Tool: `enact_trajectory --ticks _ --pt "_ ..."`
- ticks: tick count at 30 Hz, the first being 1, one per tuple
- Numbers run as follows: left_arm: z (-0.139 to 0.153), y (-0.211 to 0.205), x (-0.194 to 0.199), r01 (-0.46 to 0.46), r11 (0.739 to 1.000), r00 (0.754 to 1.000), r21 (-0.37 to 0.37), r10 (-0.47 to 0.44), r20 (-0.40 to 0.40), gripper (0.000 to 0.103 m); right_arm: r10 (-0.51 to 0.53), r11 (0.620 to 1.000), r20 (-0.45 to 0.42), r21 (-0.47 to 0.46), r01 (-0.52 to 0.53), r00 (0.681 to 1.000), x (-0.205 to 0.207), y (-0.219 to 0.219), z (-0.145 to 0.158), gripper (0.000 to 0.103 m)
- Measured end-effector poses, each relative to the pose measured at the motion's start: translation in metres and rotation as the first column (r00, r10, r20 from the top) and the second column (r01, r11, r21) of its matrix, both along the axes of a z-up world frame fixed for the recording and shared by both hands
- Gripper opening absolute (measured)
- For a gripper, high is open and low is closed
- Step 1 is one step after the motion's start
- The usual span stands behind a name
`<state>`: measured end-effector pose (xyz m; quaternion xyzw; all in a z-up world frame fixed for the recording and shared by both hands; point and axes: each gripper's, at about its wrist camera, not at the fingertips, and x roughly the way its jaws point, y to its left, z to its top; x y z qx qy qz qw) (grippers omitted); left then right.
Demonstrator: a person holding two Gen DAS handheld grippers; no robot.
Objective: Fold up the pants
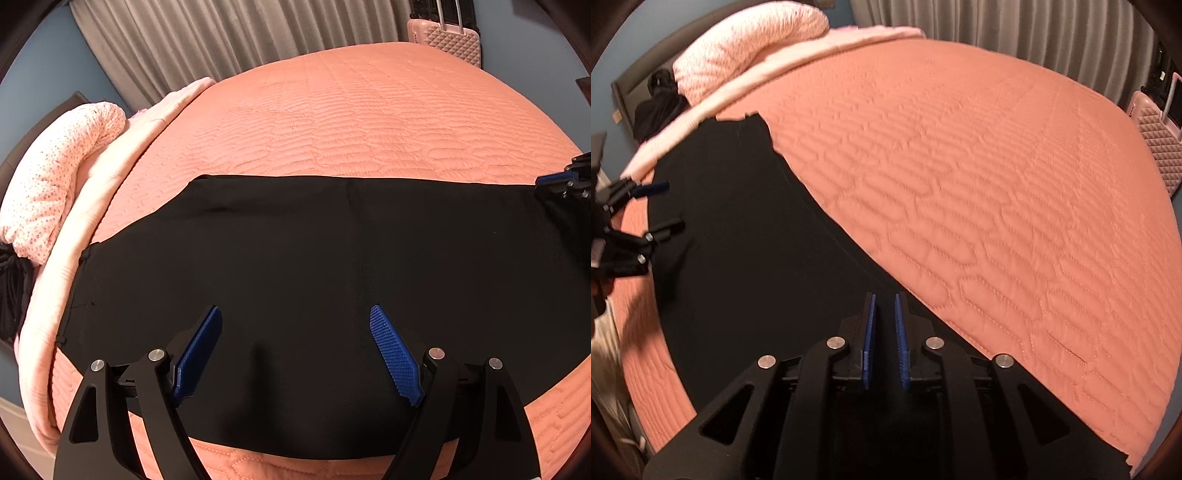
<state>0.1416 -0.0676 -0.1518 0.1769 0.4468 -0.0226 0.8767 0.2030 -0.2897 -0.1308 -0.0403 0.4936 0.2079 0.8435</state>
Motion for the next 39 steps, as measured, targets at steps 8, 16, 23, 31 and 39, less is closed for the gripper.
enact_trajectory --ticks 8,16,23,31,39 --pt "0.005 -0.010 -0.003 0.030 0.999 0.999 0.025 -0.030 0.017 0.080 0.058 0.998 0.114 0.000 -0.058 0.992 -0.007 0.003 0.015 0.077" --pt "0.002 -0.014 0.000 0.042 0.999 0.999 0.027 -0.042 0.013 0.080 0.134 0.990 0.023 -0.059 -0.132 0.991 0.008 0.015 -0.013 0.013" --pt "-0.019 -0.016 0.024 0.004 0.998 1.000 0.061 -0.003 -0.014 0.080 0.054 0.997 0.044 -0.051 -0.052 0.998 0.025 0.004 -0.018 0.004" --pt "-0.014 -0.014 0.012 0.042 0.996 0.999 0.075 -0.042 -0.005 0.081 -0.196 0.974 0.065 0.127 0.187 0.978 -0.060 -0.058 0.023 0.015" --pt "-0.025 0.013 -0.009 0.052 0.987 0.998 0.151 -0.055 0.016 0.087 -0.522 0.840 -0.035 0.154 0.521 0.852 -0.175 -0.154 0.005 0.015"
